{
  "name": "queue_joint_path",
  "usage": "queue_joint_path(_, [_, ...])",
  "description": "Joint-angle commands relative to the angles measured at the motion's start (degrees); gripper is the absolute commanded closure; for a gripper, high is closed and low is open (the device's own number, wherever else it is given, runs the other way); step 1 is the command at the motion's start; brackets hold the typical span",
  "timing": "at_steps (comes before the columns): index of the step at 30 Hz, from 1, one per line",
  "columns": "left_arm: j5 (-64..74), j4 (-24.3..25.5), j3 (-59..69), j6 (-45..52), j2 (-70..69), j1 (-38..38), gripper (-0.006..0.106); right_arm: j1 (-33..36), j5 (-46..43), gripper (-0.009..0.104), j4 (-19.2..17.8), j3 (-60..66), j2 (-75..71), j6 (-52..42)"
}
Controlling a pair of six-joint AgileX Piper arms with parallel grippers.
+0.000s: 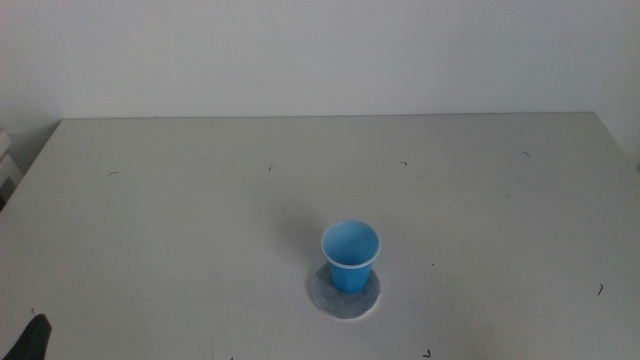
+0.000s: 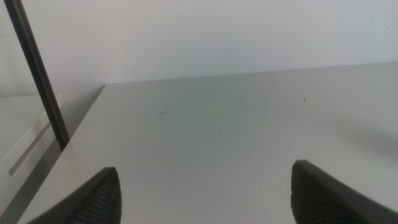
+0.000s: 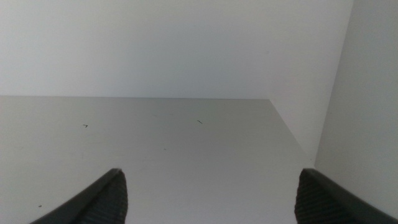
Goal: Place an empty cup on a cup mat.
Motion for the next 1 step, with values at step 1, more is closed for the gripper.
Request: queue_joint_path(1, [-4.0, 0.0, -0.2, -0.7, -0.8, 0.1, -0.005, 0.1, -4.5, 0.001, -0.5, -0.7, -1.1, -0.5])
